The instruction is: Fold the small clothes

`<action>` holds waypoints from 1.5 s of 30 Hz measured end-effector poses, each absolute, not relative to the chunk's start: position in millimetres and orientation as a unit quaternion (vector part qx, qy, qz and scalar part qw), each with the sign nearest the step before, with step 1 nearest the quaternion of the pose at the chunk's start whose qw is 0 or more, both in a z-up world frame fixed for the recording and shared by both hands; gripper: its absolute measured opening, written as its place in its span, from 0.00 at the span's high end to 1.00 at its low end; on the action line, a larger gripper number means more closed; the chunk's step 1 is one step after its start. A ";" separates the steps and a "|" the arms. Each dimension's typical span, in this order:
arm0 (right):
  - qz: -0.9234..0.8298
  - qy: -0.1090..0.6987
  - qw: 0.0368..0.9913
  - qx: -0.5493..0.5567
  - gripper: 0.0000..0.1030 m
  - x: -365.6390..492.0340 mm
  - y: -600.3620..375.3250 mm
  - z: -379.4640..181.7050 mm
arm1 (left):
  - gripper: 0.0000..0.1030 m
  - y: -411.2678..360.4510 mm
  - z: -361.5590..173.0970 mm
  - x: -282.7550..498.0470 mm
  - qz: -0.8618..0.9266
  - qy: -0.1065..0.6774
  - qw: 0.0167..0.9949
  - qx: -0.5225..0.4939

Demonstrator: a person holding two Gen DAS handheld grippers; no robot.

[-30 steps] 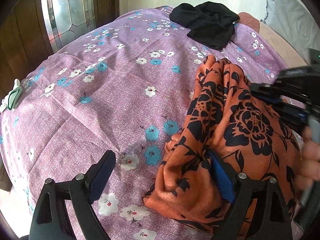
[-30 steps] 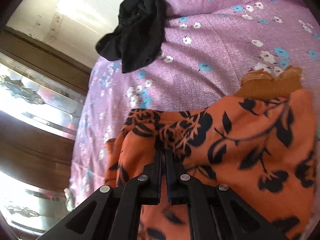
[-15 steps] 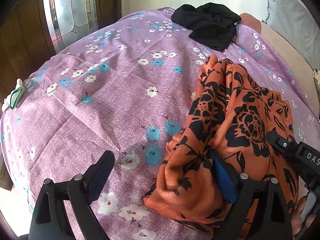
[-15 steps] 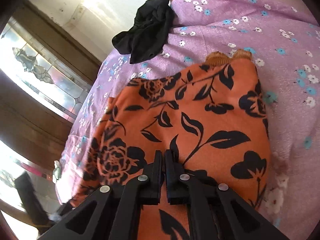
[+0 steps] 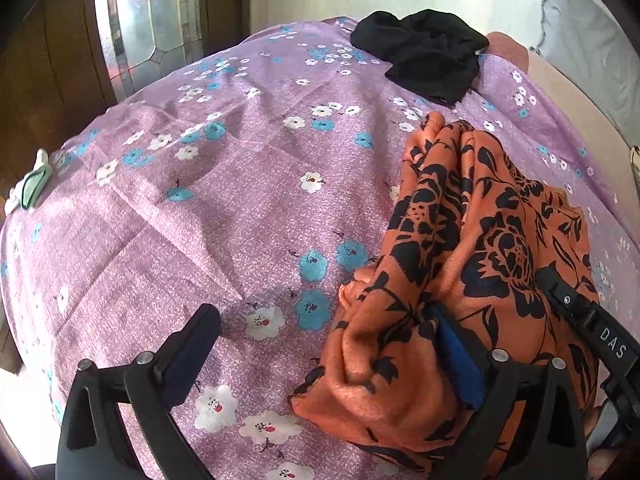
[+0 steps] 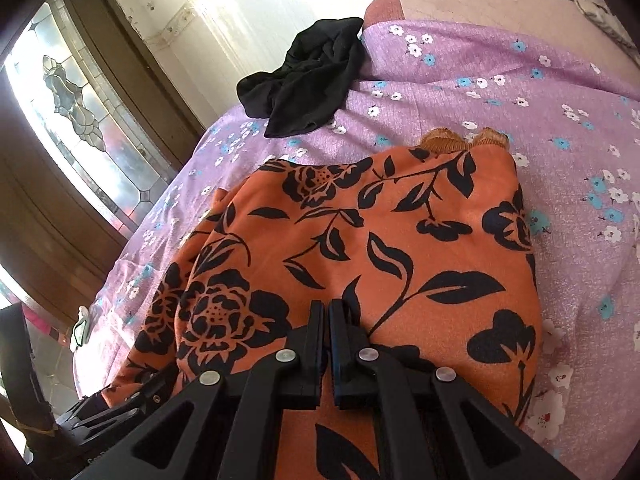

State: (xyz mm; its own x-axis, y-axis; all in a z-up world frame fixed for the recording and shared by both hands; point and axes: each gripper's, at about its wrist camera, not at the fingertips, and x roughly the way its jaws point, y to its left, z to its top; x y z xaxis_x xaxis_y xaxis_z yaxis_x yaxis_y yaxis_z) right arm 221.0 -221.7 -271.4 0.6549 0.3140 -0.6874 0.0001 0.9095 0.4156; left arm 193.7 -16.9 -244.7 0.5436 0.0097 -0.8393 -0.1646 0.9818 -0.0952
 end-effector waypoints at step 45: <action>0.094 0.422 0.838 0.333 0.89 177.6 -305.1 -260.6 | 0.00 -91.7 -222.5 249.7 -0.033 0.469 0.876 0.104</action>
